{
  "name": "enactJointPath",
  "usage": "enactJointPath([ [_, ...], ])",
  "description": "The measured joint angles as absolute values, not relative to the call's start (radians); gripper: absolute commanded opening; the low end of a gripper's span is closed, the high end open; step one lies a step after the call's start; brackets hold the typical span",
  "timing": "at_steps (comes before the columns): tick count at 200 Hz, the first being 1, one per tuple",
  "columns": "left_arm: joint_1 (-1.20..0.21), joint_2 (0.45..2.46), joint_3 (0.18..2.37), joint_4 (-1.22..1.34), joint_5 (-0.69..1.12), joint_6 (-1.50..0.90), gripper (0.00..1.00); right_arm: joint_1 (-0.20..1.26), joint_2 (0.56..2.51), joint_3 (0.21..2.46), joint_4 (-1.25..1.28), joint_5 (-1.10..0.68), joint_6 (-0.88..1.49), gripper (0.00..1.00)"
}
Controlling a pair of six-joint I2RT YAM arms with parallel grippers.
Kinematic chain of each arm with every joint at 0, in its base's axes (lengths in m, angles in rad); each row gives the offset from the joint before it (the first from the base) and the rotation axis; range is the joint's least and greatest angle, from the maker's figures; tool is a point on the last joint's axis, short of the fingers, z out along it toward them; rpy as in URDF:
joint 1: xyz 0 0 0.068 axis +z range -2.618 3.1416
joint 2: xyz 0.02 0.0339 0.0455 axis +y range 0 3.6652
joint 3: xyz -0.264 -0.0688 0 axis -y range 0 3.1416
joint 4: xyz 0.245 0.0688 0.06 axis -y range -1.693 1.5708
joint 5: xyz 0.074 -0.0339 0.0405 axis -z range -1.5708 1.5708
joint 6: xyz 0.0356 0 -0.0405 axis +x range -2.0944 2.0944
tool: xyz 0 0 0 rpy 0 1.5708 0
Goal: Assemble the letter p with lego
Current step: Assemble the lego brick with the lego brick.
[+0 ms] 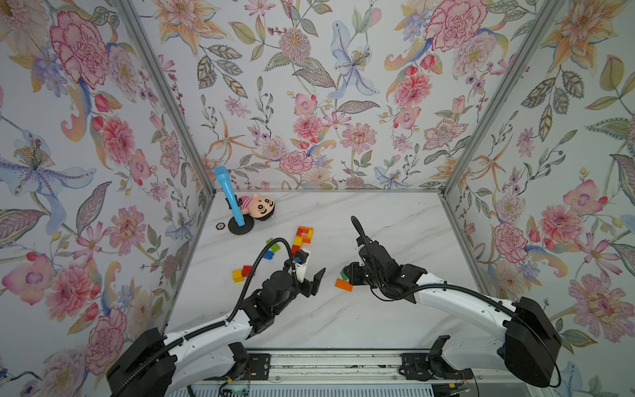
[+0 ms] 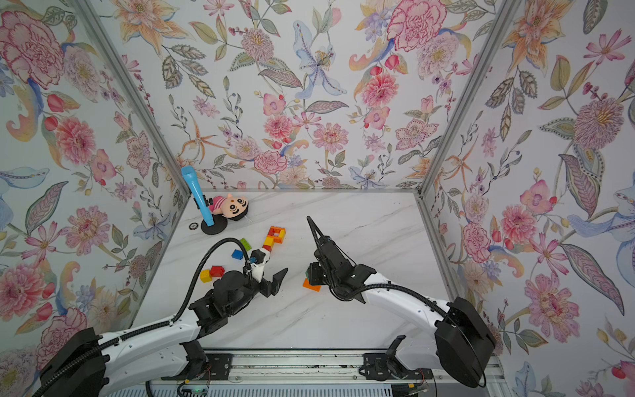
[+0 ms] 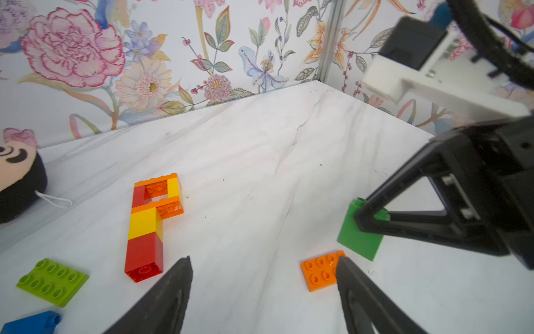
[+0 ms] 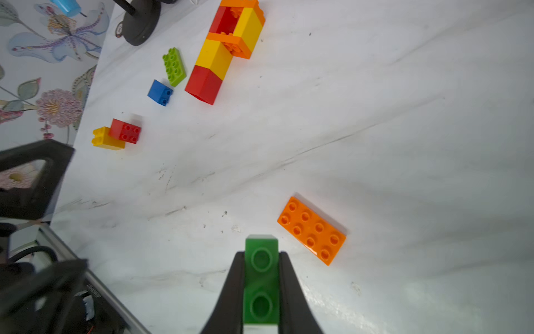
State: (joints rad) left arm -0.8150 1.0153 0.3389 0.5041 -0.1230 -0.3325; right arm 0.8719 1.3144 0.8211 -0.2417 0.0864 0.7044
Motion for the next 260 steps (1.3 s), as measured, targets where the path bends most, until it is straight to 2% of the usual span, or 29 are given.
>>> enactJointPath([
  [34, -0.729, 0.970, 0.267, 0.519, -0.165, -0.389, 0.84, 0.948, 1.388, 0.826, -0.292, 0.220, 0.765, 0.00],
  [96, -0.683, 0.878, 0.189, 0.534, -0.186, -0.413, 0.86, 1.039, 1.439, 0.826, -0.379, 0.299, 0.873, 0.00],
  [196, -0.672, 0.834, 0.164, 0.537, -0.193, -0.413, 0.89, 1.024, 1.548, 0.857, -0.393, 0.322, 0.906, 0.00],
  [260, -0.667, 0.850, 0.164, 0.537, -0.195, -0.413, 0.91, 0.949, 1.575, 0.863, -0.369, 0.330, 0.853, 0.00],
])
